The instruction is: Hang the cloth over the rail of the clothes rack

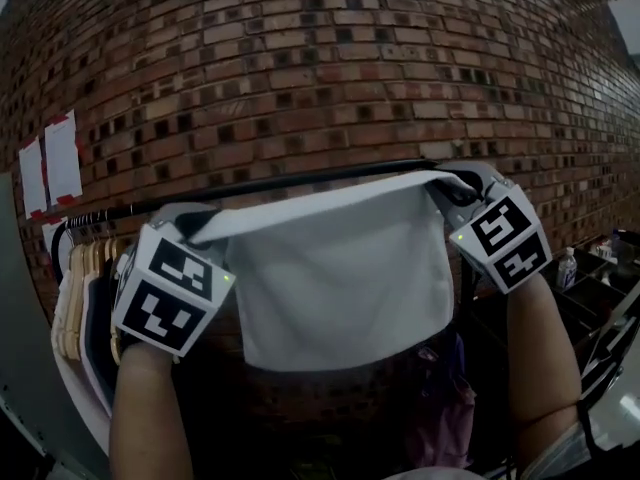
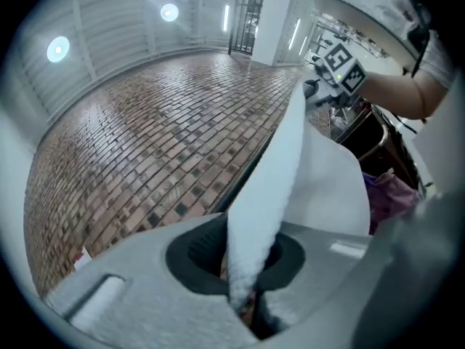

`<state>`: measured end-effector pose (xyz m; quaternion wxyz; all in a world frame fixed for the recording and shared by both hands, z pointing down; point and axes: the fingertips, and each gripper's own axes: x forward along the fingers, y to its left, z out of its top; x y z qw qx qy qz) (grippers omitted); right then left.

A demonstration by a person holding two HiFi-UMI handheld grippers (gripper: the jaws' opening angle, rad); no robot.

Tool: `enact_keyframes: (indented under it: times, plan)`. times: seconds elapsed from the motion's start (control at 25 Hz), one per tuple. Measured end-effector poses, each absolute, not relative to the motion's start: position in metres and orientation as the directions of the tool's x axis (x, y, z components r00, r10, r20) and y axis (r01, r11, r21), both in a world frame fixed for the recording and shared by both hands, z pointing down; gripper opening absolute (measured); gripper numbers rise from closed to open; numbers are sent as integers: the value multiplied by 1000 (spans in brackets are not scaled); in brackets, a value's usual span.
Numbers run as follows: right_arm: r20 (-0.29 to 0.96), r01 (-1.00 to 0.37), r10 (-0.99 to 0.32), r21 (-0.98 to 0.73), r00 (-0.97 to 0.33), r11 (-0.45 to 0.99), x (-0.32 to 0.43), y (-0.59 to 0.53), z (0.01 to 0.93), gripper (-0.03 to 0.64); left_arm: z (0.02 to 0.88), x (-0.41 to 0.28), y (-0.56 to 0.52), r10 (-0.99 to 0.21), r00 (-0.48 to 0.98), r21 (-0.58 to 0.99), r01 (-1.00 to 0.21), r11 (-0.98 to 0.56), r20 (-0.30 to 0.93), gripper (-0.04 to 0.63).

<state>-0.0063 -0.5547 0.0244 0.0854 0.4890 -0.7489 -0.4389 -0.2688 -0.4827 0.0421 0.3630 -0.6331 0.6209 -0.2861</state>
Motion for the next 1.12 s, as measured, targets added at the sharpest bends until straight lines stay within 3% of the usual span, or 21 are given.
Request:
enact_keyframes:
  times: [0.48,0.64,0.96,1.12]
  plan:
    - [-337,-602,-807,798,-485,29,-49,-621,-82,28,-57,-315,-555,-998,-3,-881,-469,61,-68,23]
    - [-274,-551,-840,834,-469,36,-62,-655,-96,28,-82,-325,-584,-998,-44,-913,-402,67,-54,23]
    - [-85,-449,-916,887,-393,110,-80,-718,-99,28,-66,-361,-655,-959,-220,-924,-373,-86,178,23]
    - [-17,-414,-940,900,-341,134,-84,-747,-92,28,-64,-363,-683,-938,-269,-939,-321,-124,216,23]
